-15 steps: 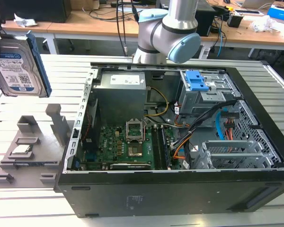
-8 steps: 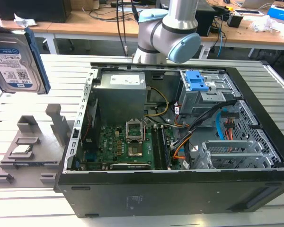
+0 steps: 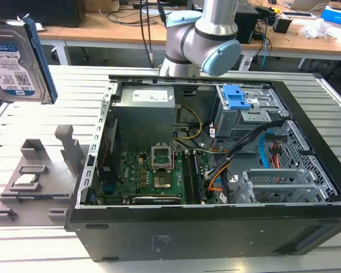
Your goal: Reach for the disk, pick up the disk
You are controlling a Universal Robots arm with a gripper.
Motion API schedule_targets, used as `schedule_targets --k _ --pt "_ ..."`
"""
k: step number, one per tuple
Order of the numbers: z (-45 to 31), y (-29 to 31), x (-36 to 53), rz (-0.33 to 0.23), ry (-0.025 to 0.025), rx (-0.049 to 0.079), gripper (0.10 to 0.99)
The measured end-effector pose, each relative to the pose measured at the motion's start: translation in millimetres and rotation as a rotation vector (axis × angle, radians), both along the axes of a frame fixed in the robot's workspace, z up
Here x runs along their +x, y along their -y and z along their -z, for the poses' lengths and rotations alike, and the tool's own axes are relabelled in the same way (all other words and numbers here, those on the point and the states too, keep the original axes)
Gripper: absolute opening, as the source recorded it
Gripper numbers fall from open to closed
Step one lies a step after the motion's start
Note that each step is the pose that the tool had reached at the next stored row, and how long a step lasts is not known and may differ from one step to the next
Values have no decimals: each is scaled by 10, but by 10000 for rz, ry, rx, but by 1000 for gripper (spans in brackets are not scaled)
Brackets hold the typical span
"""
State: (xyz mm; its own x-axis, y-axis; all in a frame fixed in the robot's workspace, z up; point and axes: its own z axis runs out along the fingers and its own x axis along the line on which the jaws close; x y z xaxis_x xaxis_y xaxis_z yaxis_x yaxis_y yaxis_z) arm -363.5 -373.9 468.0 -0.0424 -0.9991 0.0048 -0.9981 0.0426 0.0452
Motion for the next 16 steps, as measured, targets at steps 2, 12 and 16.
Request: schedule_targets --k 2,12,16 --pt "-63 0 1 0 0 0 369" --pt "-385 -1 5 0 0 0 369" --pt "-400 -1 5 0 1 1 369"
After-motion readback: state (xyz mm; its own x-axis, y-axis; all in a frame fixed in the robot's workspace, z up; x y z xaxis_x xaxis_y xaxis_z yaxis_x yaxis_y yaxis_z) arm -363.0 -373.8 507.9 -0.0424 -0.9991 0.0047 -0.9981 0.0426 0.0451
